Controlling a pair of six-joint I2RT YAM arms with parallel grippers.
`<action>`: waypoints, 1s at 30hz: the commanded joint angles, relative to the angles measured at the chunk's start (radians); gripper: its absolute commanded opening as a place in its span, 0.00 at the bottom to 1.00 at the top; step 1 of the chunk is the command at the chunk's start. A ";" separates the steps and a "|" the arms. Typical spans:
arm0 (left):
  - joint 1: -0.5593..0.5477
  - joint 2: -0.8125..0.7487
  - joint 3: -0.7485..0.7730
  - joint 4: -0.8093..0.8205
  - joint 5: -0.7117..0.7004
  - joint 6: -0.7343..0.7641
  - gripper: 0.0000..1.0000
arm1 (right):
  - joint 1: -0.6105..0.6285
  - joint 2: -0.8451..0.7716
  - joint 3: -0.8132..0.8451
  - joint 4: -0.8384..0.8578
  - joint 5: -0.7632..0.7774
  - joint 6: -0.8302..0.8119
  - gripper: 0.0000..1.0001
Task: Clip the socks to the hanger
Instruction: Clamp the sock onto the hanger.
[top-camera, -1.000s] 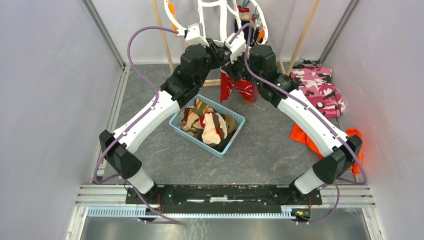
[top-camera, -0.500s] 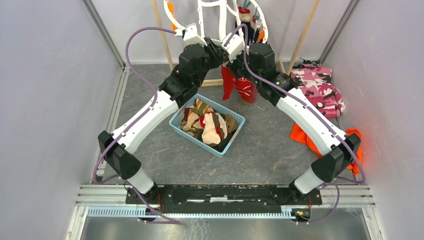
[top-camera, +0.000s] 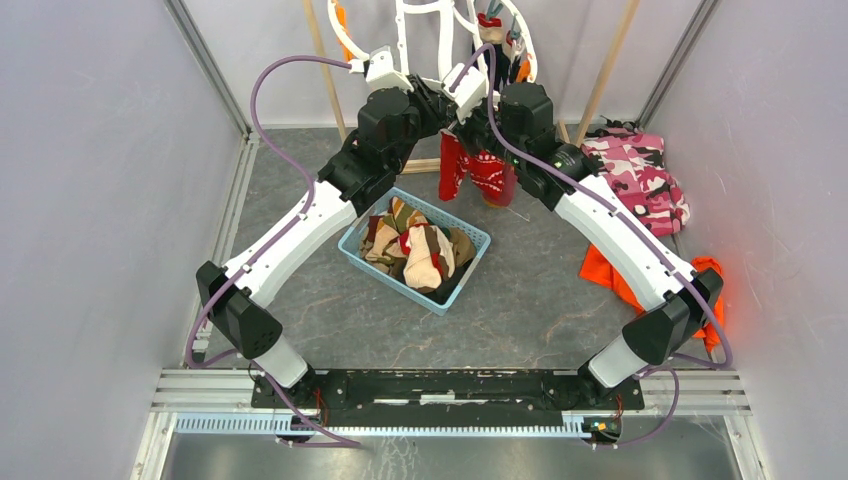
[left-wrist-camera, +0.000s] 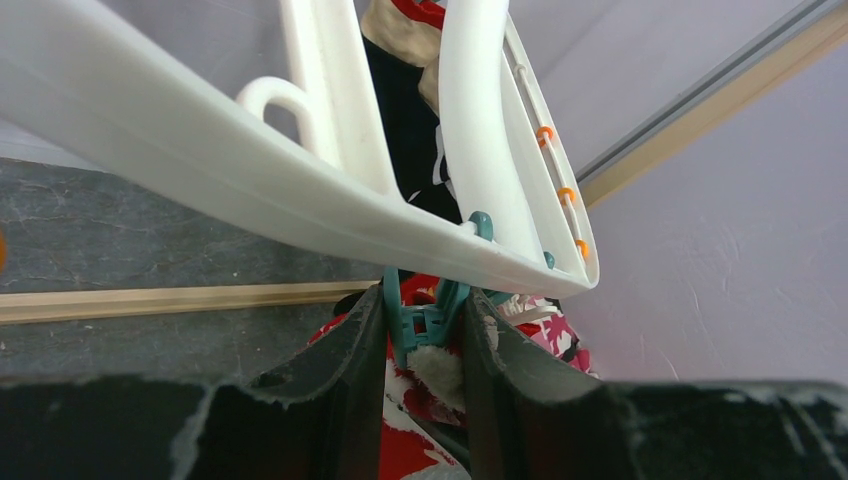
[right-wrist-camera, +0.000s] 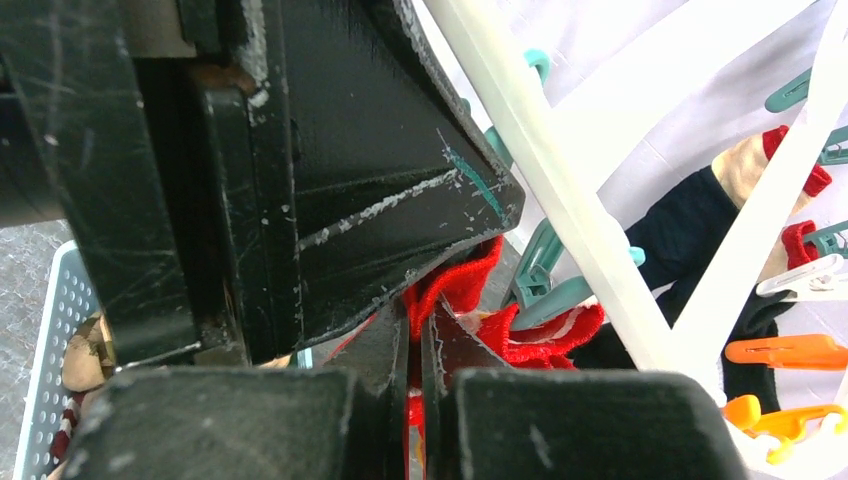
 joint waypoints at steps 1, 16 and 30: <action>0.003 -0.034 0.002 0.008 0.006 -0.040 0.02 | 0.002 0.002 0.037 0.018 0.021 0.015 0.00; 0.008 -0.072 -0.032 0.001 -0.015 -0.066 0.51 | -0.002 -0.022 -0.006 0.020 0.042 0.023 0.00; 0.007 -0.145 -0.091 -0.005 -0.026 -0.066 0.80 | -0.088 -0.013 -0.003 -0.018 -0.148 0.139 0.05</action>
